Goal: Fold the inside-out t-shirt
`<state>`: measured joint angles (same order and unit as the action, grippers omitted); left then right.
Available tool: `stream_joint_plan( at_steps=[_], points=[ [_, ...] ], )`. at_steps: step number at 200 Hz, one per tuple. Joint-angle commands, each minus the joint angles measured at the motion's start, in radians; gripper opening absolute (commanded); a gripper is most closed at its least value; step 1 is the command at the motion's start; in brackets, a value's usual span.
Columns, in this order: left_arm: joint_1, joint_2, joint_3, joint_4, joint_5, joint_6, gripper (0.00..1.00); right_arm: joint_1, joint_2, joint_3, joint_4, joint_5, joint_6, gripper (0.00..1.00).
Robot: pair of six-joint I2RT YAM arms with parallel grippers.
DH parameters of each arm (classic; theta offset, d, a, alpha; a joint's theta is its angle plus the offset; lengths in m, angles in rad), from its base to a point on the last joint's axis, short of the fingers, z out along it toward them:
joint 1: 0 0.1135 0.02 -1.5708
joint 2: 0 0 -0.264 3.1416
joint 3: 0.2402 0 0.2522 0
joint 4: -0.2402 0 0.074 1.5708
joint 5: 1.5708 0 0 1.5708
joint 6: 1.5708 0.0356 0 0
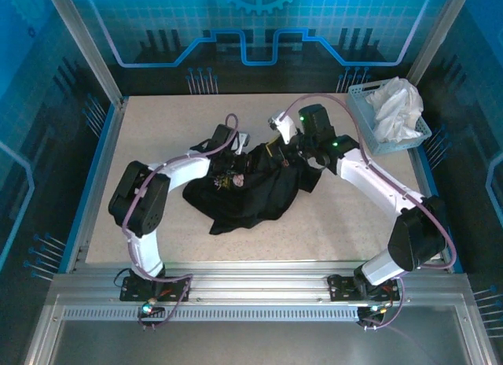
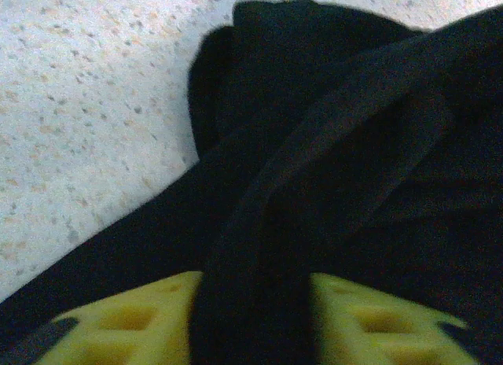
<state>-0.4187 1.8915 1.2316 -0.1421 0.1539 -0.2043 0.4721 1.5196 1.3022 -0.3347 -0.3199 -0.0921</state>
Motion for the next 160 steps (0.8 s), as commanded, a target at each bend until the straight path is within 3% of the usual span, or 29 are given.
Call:
stream_joint_plan(
  at_steps=[1, 20, 45, 78, 126, 160],
  points=[
    [0.091, 0.018, 0.075, -0.046, 0.027, -0.066, 0.00, -0.029, -0.103, 0.084, 0.076, -0.084, 0.035, 0.00],
    [0.191, -0.045, 0.035, 0.032, 0.068, -0.184, 0.00, -0.078, -0.202, 0.043, 0.165, -0.146, 0.095, 0.00],
    [0.299, -0.115, -0.046, 0.137, 0.070, -0.326, 0.00, -0.117, -0.332, -0.134, 0.362, -0.161, 0.182, 0.00],
    [0.328, -0.065, -0.053, 0.157, 0.073, -0.363, 0.00, -0.119, -0.342, -0.310, 0.447, -0.121, 0.204, 0.00],
    [0.326, -0.093, -0.136, 0.192, 0.023, -0.356, 0.43, -0.094, -0.263, -0.378, 0.444, -0.111, 0.220, 0.00],
    [0.288, -0.287, -0.307, 0.206, -0.129, -0.345, 0.61, -0.069, -0.245, -0.367, 0.430, -0.095, 0.213, 0.00]
  ],
)
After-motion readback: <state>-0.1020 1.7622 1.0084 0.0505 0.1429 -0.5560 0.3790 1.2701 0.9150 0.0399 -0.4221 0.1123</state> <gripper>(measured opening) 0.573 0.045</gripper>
